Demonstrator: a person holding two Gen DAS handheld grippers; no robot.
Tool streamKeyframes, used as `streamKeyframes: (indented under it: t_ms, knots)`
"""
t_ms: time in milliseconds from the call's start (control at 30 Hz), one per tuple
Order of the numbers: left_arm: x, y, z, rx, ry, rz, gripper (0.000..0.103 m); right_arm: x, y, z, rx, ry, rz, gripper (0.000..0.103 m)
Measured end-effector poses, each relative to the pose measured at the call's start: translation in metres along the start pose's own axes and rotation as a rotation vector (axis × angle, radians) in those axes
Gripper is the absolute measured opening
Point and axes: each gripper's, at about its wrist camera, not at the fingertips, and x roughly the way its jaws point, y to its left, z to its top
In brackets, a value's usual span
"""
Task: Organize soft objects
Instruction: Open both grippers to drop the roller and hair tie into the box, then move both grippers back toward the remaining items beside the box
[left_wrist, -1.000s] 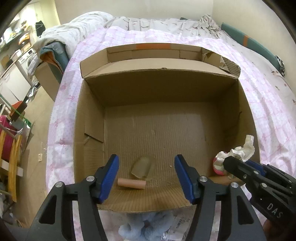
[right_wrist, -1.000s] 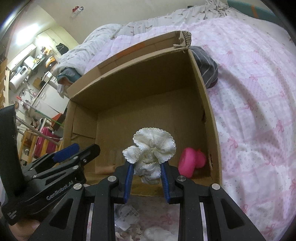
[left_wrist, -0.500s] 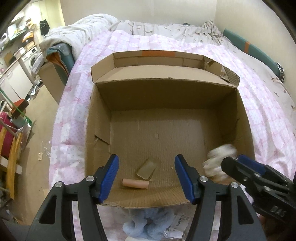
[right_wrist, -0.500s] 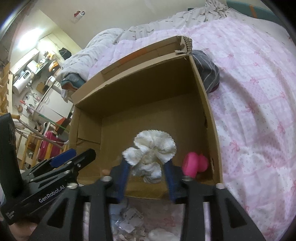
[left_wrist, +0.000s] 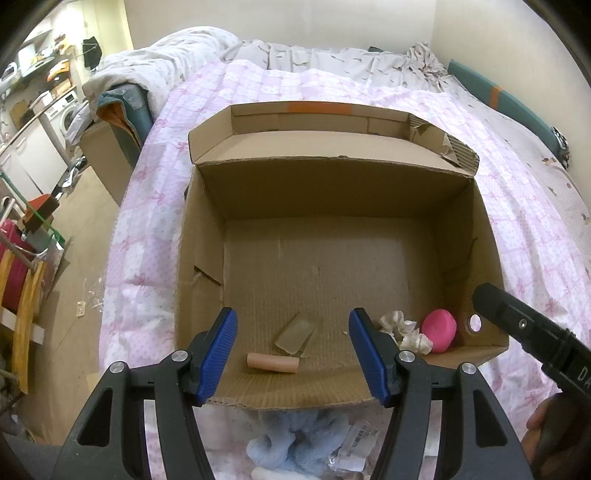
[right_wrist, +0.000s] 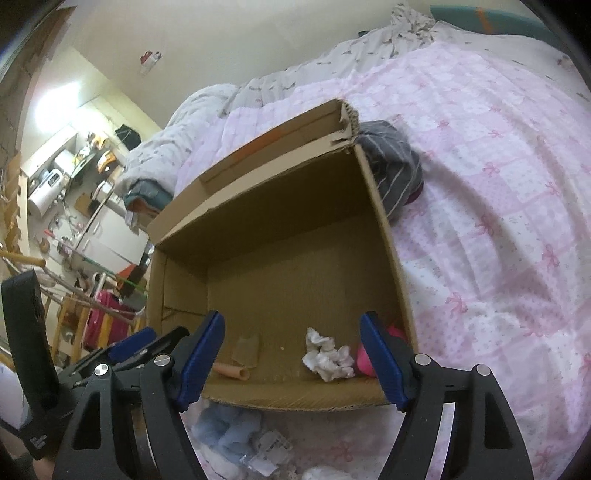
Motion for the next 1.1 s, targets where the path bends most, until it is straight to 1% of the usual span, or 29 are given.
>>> streamKeyframes:
  t_ms: [233, 400, 533, 867, 1033, 1100]
  knots:
    - [-0.008, 0.003, -0.004, 0.001, -0.008, -0.006, 0.06, -0.003, -0.002, 0.001, 0.023, 0.002, 0.022, 0.08]
    - [-0.025, 0.012, -0.006, 0.017, -0.039, -0.006, 0.06, -0.015, 0.006, -0.002, -0.008, -0.014, 0.05, 0.08]
    - [-0.04, 0.026, -0.009, -0.009, -0.057, -0.017, 0.06, -0.022, 0.009, -0.004, -0.029, -0.023, 0.041, 0.08]
    - [-0.06, 0.061, -0.036, -0.06, -0.055, -0.022, 0.06, -0.035, 0.014, -0.016, -0.063, -0.012, 0.021, 0.08]
    - [-0.062, 0.074, -0.051, -0.082, -0.044, -0.025, 0.06, -0.045, 0.012, -0.027, -0.059, -0.007, 0.015, 0.08]
    - [-0.061, 0.08, -0.058, -0.097, -0.034, -0.012, 0.06, -0.05, 0.009, -0.031, -0.054, -0.004, 0.009, 0.08]
